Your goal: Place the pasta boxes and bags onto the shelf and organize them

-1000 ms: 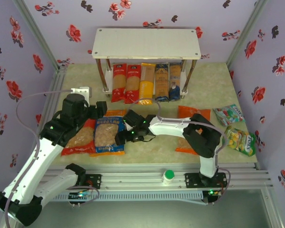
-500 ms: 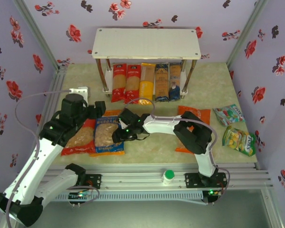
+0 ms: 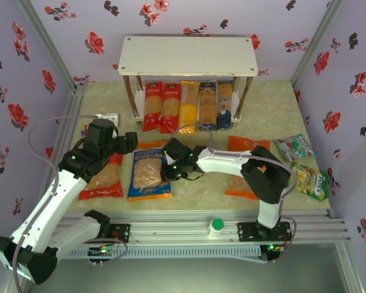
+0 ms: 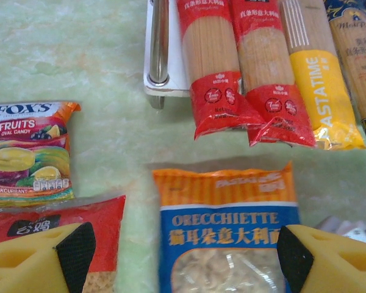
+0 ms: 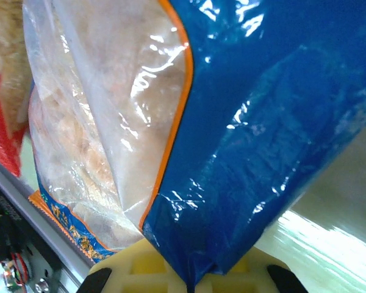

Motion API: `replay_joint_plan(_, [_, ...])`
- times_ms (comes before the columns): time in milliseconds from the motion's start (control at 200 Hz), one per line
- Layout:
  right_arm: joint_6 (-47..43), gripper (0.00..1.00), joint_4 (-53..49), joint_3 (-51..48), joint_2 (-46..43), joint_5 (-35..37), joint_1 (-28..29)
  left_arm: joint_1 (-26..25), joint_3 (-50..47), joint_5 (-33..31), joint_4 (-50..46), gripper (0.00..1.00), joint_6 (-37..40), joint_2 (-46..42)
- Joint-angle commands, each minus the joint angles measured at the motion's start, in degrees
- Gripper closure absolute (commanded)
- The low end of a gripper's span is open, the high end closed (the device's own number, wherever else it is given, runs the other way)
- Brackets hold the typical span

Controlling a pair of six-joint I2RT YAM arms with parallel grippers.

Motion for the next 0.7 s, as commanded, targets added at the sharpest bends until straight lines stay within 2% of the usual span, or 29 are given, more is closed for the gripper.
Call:
replay_joint_plan(0, [-1.26,1.0,-4.38,-2.67,-4.3,3.41,-1.7,0.4,-0.54,-0.25,-1.17,0.19,0.52,0.56])
replay_joint_plan(405, [-4.39,1.0,-13.62,-12.88,-17.39,7.89,-8.46,0.4,-2.09,1.38,-2.73,0.18,-0.32,3.71])
replay_joint_plan(695, [-6.15,1.0,-17.9,-15.26,-21.73,10.8,-14.32,0.1,-6.09,0.53,-4.66,0.19,-3.37,5.23])
